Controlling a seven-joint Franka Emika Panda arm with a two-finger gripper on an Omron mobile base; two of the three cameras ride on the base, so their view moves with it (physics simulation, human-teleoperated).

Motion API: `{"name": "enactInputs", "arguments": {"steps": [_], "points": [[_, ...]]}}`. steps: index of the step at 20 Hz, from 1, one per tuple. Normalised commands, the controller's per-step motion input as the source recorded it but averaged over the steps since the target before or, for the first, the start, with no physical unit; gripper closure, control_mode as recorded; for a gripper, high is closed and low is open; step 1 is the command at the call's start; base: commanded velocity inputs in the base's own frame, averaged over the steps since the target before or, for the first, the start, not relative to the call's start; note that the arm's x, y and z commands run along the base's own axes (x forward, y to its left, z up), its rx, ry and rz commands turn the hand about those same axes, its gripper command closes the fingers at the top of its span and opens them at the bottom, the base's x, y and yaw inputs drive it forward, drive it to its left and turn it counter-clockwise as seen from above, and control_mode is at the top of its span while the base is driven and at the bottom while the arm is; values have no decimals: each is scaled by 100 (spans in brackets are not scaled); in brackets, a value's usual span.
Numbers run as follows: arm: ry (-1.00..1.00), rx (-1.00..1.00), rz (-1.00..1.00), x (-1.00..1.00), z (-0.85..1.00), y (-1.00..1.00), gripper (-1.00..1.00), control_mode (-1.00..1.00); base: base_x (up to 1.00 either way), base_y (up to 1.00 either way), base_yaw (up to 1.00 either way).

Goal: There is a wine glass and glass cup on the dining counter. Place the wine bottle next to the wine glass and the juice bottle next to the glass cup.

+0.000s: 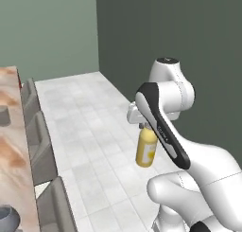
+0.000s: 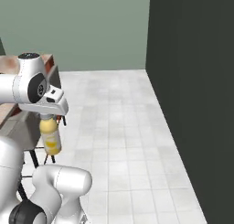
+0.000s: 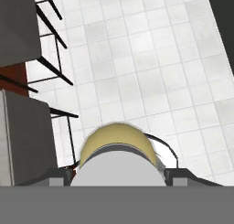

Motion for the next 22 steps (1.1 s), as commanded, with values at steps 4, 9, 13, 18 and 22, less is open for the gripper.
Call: {"name": "enactInputs", "arguments": {"steps": [4,9,13,18,22], "points": [[0,0,0,0,0,0,100,100,92,-3,16],[0,0,0,0,0,0,100,100,91,-4,17],[0,0,0,0,0,0,100,100,84,-9,30],[0,0,0,0,0,0,100,100,62,-11,56],[0,0,0,0,0,0,100,100,47,-5,73]]}}
